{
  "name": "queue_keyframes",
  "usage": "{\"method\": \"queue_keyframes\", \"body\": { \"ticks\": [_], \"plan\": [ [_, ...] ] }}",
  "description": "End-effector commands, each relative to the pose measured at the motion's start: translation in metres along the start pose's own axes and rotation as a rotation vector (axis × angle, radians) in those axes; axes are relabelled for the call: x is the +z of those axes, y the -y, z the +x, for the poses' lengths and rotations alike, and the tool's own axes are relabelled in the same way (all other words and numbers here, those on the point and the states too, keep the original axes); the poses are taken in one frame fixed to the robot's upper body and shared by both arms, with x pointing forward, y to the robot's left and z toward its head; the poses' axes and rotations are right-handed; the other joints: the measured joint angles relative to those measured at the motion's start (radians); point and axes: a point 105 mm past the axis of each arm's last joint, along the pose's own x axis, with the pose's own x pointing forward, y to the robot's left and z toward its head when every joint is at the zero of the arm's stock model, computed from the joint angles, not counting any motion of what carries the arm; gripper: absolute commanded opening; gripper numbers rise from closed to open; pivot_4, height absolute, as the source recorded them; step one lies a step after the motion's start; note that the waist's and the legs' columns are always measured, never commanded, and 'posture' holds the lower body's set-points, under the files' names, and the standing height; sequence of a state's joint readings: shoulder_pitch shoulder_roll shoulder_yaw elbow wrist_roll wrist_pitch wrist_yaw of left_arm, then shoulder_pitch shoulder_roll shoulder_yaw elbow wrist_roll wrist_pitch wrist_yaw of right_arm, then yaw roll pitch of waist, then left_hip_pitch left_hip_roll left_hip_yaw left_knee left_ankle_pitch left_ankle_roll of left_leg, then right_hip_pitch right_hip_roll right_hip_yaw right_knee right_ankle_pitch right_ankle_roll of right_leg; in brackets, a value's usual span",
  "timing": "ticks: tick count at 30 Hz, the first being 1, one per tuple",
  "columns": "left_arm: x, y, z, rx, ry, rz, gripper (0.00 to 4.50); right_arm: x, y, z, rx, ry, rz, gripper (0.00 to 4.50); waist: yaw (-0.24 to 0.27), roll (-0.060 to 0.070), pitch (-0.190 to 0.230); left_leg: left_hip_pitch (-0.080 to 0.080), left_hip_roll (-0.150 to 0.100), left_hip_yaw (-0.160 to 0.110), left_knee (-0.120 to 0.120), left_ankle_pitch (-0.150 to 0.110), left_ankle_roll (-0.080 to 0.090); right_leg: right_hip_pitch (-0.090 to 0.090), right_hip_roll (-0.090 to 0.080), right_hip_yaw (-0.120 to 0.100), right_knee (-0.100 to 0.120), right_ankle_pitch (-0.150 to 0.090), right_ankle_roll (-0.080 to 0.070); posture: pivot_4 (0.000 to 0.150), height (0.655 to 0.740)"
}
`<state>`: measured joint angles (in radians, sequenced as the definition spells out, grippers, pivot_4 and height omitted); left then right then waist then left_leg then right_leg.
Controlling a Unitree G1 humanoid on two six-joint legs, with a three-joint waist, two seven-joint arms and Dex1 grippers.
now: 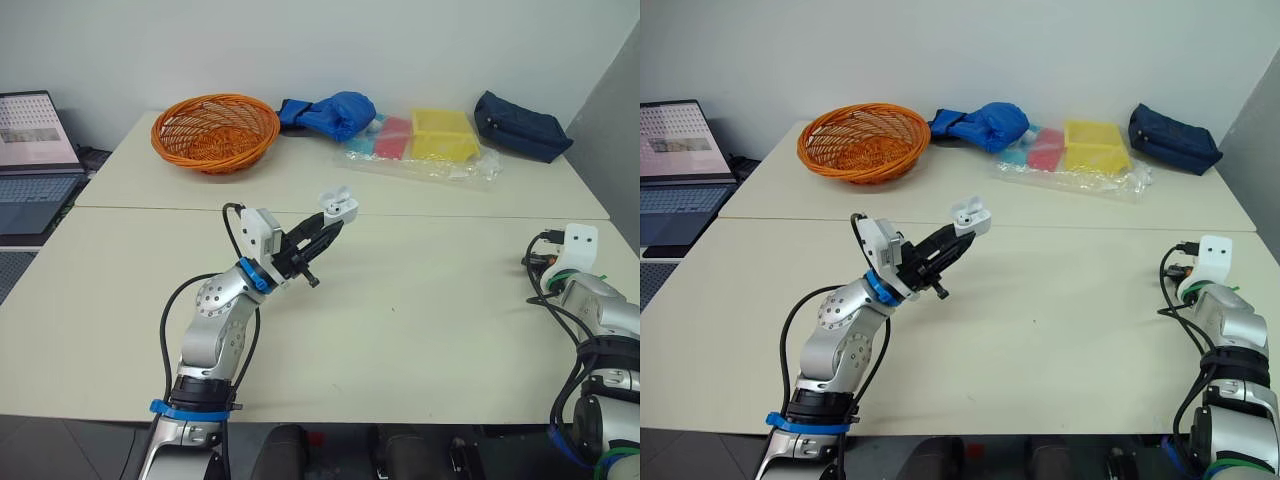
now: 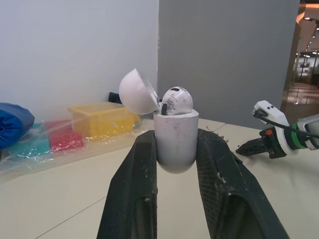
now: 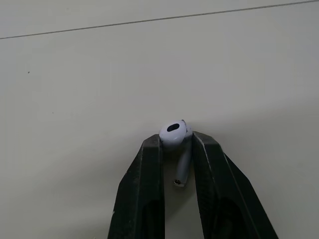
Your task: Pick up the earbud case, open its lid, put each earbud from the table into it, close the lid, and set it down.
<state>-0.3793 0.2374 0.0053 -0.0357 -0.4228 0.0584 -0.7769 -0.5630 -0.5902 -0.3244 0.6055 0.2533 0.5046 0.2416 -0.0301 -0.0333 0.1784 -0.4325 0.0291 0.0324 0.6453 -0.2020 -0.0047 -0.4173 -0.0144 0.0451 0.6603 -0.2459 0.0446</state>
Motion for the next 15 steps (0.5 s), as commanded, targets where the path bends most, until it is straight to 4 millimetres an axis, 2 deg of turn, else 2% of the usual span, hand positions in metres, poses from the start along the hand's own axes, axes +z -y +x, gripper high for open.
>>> {"method": "queue_keyframes", "body": {
  "ticks": [1, 6, 8, 10, 11, 15],
  "plan": [
    [0.013, 0.004, 0.006, -0.027, 0.046, 0.025, 0.73, 0.005, 0.008, -0.006, -0.015, 0.016, -0.017, 0.43, 0.000, 0.000, 0.000, 0.000, 0.000, 0.000, 0.000, 0.000, 0.000, 0.000, 0.000, 0.000, 0.000, 0.000, 0.000, 0.150, 0.7400],
    [0.014, 0.003, 0.005, -0.024, 0.044, 0.025, 0.73, 0.020, -0.024, -0.027, 0.179, 0.052, -0.079, 0.43, 0.002, 0.000, 0.000, 0.000, 0.000, 0.000, -0.001, 0.000, 0.000, 0.000, 0.000, 0.000, 0.000, 0.000, 0.000, 0.150, 0.7400],
    [0.012, 0.003, 0.002, -0.024, 0.037, 0.025, 0.73, 0.023, -0.045, -0.051, 0.376, 0.027, -0.160, 0.43, 0.002, 0.002, 0.000, 0.000, 0.001, -0.001, -0.001, 0.000, 0.000, -0.001, 0.000, 0.000, 0.000, 0.000, 0.000, 0.150, 0.7400],
    [0.011, 0.004, 0.000, -0.024, 0.029, 0.025, 0.73, 0.013, -0.058, -0.085, 0.577, -0.054, -0.358, 0.43, 0.004, 0.005, 0.001, -0.001, 0.001, -0.001, -0.001, 0.000, 0.000, -0.001, -0.001, 0.000, 0.000, 0.000, 0.001, 0.150, 0.7400],
    [0.010, 0.005, -0.001, -0.025, 0.027, 0.025, 0.73, 0.009, -0.052, -0.100, 0.626, -0.098, -0.458, 0.43, 0.007, 0.006, 0.001, -0.001, 0.001, -0.002, -0.002, 0.000, 0.000, -0.001, -0.002, 0.000, 0.000, -0.001, 0.001, 0.150, 0.7400],
    [0.006, 0.010, -0.002, -0.038, 0.024, 0.009, 0.73, 0.003, -0.028, -0.139, 0.757, -0.265, -0.699, 0.43, 0.006, 0.005, 0.001, 0.000, 0.000, -0.002, 0.000, 0.000, 0.000, 0.003, -0.003, -0.003, -0.003, -0.002, 0.002, 0.150, 0.7400]
  ]
}}
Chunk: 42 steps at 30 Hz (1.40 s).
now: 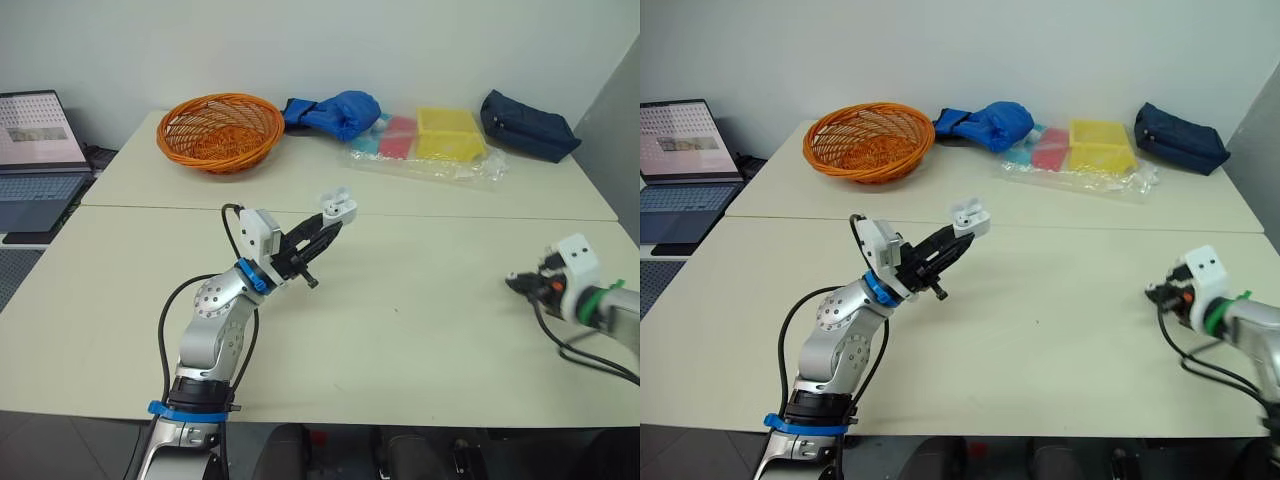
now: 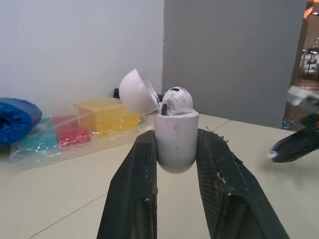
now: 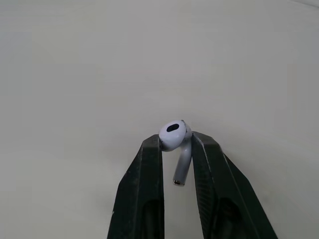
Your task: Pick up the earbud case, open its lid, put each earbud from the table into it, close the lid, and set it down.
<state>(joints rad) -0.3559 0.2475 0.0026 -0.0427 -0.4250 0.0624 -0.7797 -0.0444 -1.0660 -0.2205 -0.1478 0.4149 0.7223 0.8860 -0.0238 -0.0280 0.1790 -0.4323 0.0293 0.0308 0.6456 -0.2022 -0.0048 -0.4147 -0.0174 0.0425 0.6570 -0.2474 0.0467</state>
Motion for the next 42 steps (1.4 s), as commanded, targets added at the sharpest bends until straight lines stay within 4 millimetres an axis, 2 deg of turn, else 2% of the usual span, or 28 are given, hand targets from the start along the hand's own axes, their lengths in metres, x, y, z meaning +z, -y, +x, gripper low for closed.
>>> {"method": "queue_keyframes", "body": {
  "ticks": [1, 5, 9, 13, 17, 24, 27, 36, 42],
  "plan": [
    [0.009, 0.011, 0.003, -0.043, 0.043, 0.012, 0.73, 0.001, -0.010, -0.030, 0.166, -0.099, -0.190, 0.43, 0.000, 0.000, 0.000, 0.001, -0.001, 0.000, 0.000, 0.000, 0.000, 0.000, -0.001, 0.001, 0.000, 0.000, 0.000, 0.150, 0.7400],
    [0.008, 0.015, 0.004, -0.053, 0.046, 0.009, 0.73, -0.030, -0.009, -0.047, 0.290, -0.305, -0.354, 0.43, -0.005, -0.001, 0.001, 0.007, 0.000, 0.000, 0.001, 0.000, 0.000, 0.005, -0.001, 0.002, 0.000, -0.002, -0.006, 0.150, 0.7400],
    [0.007, 0.014, 0.004, -0.040, 0.045, 0.006, 0.73, -0.054, 0.016, -0.053, 0.238, -0.390, -0.425, 0.43, -0.006, -0.001, 0.001, 0.011, 0.000, 0.001, 0.000, 0.000, 0.000, 0.008, -0.001, 0.002, 0.000, -0.002, -0.006, 0.150, 0.7400],
    [0.009, 0.012, 0.000, -0.032, 0.038, 0.013, 0.73, -0.081, 0.039, -0.069, 0.217, -0.529, -0.466, 0.43, -0.005, -0.001, 0.001, 0.011, -0.001, 0.001, 0.000, 0.000, 0.000, 0.008, -0.001, 0.002, 0.000, -0.003, -0.007, 0.150, 0.7400],
    [0.009, 0.011, -0.003, -0.020, 0.030, 0.017, 0.73, -0.086, 0.044, -0.067, 0.229, -0.559, -0.508, 0.43, -0.008, -0.001, 0.001, 0.012, -0.001, 0.001, -0.001, 0.000, 0.000, 0.008, -0.001, 0.002, 0.000, -0.004, -0.008, 0.150, 0.7400],
    [0.012, 0.013, -0.008, -0.019, 0.020, 0.016, 0.73, -0.078, 0.032, -0.043, 0.268, -0.433, -0.517, 0.43, -0.007, -0.001, 0.001, 0.014, -0.001, 0.001, 0.000, 0.000, 0.000, 0.010, 0.000, 0.003, 0.002, -0.003, -0.008, 0.150, 0.7400],
    [0.012, 0.014, -0.008, -0.020, 0.015, 0.014, 0.73, -0.076, 0.029, -0.042, 0.294, -0.434, -0.530, 0.43, -0.006, -0.001, 0.001, 0.015, 0.000, 0.001, -0.001, 0.000, 0.000, 0.010, -0.001, 0.004, 0.002, -0.003, -0.008, 0.150, 0.7400],
    [0.011, 0.019, -0.007, -0.027, 0.013, 0.001, 0.73, -0.089, 0.033, -0.040, 0.289, -0.511, -0.554, 0.43, -0.006, -0.001, 0.000, 0.015, 0.000, 0.001, 0.000, 0.000, 0.000, 0.010, -0.001, 0.004, 0.002, -0.003, -0.008, 0.150, 0.7400],
    [0.011, 0.019, -0.008, -0.020, 0.009, -0.002, 0.73, -0.088, 0.035, -0.041, 0.282, -0.508, -0.558, 2.52, -0.004, -0.001, 0.000, 0.015, 0.000, 0.001, 0.000, 0.000, 0.000, 0.011, -0.001, 0.003, 0.002, -0.003, -0.008, 0.150, 0.7400]
  ]
}}
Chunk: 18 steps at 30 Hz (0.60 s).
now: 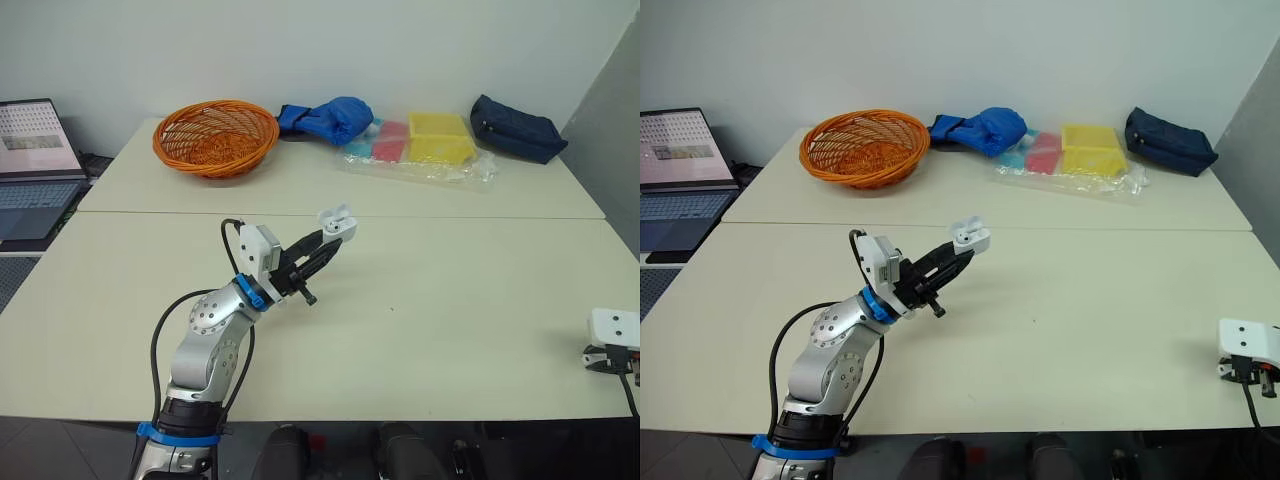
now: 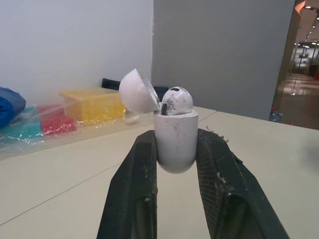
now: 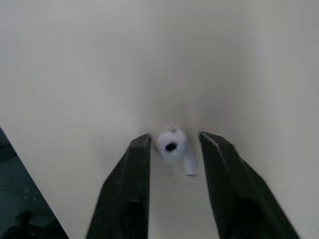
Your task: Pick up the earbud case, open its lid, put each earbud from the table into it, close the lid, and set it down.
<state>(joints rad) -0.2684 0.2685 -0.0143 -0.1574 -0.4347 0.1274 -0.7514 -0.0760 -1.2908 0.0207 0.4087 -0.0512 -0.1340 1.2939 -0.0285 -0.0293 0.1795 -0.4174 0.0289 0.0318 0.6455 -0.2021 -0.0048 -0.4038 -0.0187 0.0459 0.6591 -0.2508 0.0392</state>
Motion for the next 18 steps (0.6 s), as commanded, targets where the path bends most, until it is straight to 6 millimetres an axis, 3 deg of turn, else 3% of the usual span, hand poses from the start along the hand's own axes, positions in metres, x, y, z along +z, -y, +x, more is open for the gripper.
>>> {"method": "queue_keyframes", "body": {
  "ticks": [1, 12, 18],
  "plan": [
    [0.014, 0.007, 0.002, -0.025, 0.051, 0.021, 0.73, -0.004, -0.003, -0.001, 0.020, -0.014, 0.008, 2.52, 0.000, 0.000, 0.000, 0.000, 0.000, 0.000, 0.000, 0.000, 0.000, 0.000, 0.000, 0.000, 0.000, 0.000, 0.000, 0.150, 0.7400],
    [0.014, 0.006, 0.005, -0.030, 0.053, 0.022, 0.73, -0.001, -0.006, -0.001, 0.028, -0.017, -0.037, 2.52, 0.001, 0.000, 0.000, 0.000, 0.000, 0.000, 0.000, 0.000, 0.000, 0.000, 0.000, -0.001, 0.000, 0.000, 0.000, 0.150, 0.7400],
    [0.015, 0.005, 0.005, -0.028, 0.055, 0.025, 0.73, 0.008, -0.005, 0.003, 0.013, -0.007, -0.234, 2.52, 0.001, 0.000, 0.000, 0.000, 0.000, 0.000, 0.000, 0.000, 0.000, 0.000, 0.001, -0.001, 0.000, 0.000, 0.000, 0.150, 0.7400]
  ]
}}
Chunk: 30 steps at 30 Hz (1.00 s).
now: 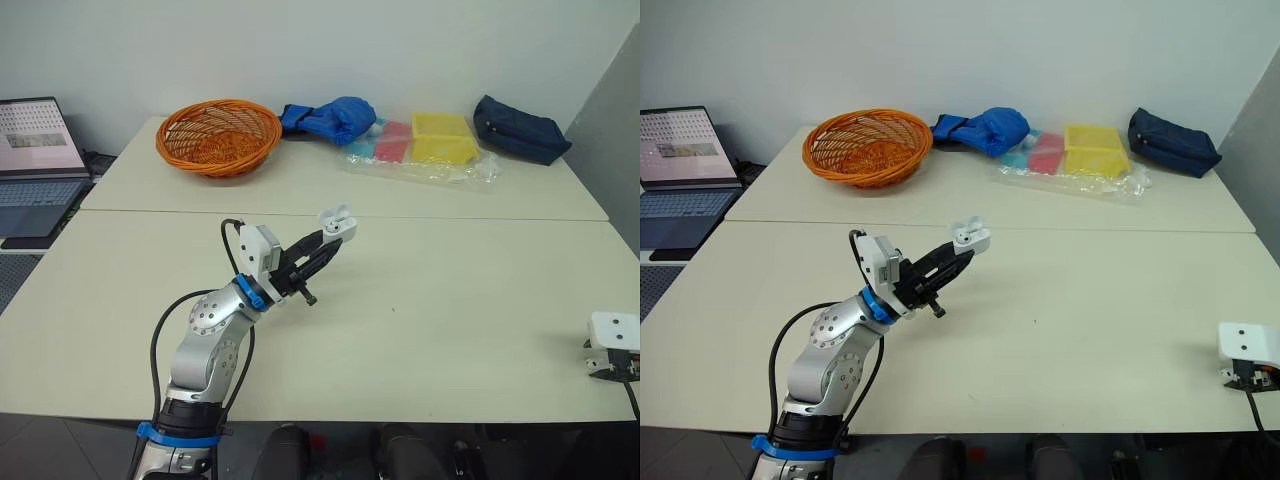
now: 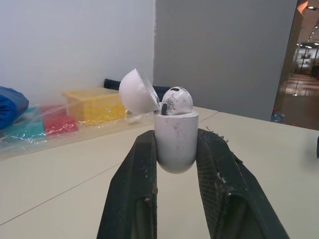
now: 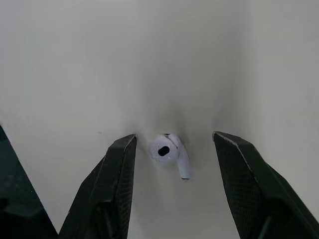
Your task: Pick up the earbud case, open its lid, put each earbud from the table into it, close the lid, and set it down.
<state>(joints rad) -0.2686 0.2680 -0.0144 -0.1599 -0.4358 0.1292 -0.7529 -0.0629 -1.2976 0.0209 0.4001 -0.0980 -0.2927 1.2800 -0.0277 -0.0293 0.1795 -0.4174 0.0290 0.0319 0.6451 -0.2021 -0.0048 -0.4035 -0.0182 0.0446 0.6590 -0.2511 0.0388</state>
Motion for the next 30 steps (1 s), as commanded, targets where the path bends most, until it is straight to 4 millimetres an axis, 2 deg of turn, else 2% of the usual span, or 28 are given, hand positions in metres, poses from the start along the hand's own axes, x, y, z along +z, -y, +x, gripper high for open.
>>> {"method": "queue_keyframes", "body": {
  "ticks": [1, 10, 14, 18, 24, 27, 30],
  "plan": [
    [0.015, 0.005, 0.005, -0.026, 0.054, 0.026, 0.73, 0.002, -0.003, 0.003, 0.014, 0.001, -0.077, 2.52, -0.001, 0.000, 0.000, 0.000, 0.000, 0.000, 0.000, 0.000, 0.000, 0.000, 0.000, 0.000, 0.000, 0.000, 0.000, 0.150, 0.7400],
    [0.014, 0.004, 0.006, -0.022, 0.055, 0.027, 0.73, 0.002, -0.005, 0.006, 0.034, -0.006, -0.116, 2.52, -0.001, 0.000, 0.000, 0.001, 0.000, 0.000, 0.000, 0.000, 0.000, 0.000, 0.000, 0.001, 0.000, 0.000, 0.000, 0.150, 0.7400],
    [0.015, 0.003, 0.006, -0.022, 0.055, 0.030, 0.73, -0.002, -0.004, 0.006, 0.034, -0.030, -0.129, 1.58, -0.002, -0.003, -0.001, 0.001, 0.000, 0.000, 0.000, 0.000, 0.000, 0.000, 0.000, 0.001, 0.000, 0.000, 0.000, 0.150, 0.7400],
    [0.015, 0.004, 0.006, -0.023, 0.054, 0.033, 0.73, -0.008, -0.003, 0.005, 0.036, -0.059, -0.151, 0.13, -0.004, -0.004, -0.002, 0.002, 0.000, 0.001, 0.001, 0.000, 0.000, 0.001, -0.001, 0.002, 0.000, 0.001, -0.001, 0.150, 0.7400],
    [0.014, 0.002, 0.008, -0.026, 0.060, 0.033, 0.73, 0.000, 0.006, 0.004, -0.005, -0.029, -0.161, 0.05, -0.003, -0.005, -0.002, 0.002, 0.000, 0.001, 0.002, 0.001, 0.001, 0.001, -0.002, 0.002, 0.000, 0.001, -0.001, 0.150, 0.7400],
    [0.015, 0.001, 0.010, -0.032, 0.063, 0.036, 0.73, 0.028, 0.021, -0.001, -0.072, 0.066, -0.146, 0.05, -0.006, -0.005, -0.002, 0.002, 0.000, 0.001, 0.001, 0.001, 0.001, 0.001, -0.002, 0.002, 0.001, 0.002, -0.001, 0.150, 0.7400],
    [0.015, 0.001, 0.013, -0.042, 0.068, 0.035, 0.73, 0.040, 0.020, -0.005, -0.074, 0.104, -0.143, 0.05, -0.003, -0.003, -0.002, 0.002, 0.000, 0.000, 0.001, 0.001, 0.001, 0.000, -0.001, 0.002, 0.003, 0.002, -0.001, 0.150, 0.7400]
  ]
}}
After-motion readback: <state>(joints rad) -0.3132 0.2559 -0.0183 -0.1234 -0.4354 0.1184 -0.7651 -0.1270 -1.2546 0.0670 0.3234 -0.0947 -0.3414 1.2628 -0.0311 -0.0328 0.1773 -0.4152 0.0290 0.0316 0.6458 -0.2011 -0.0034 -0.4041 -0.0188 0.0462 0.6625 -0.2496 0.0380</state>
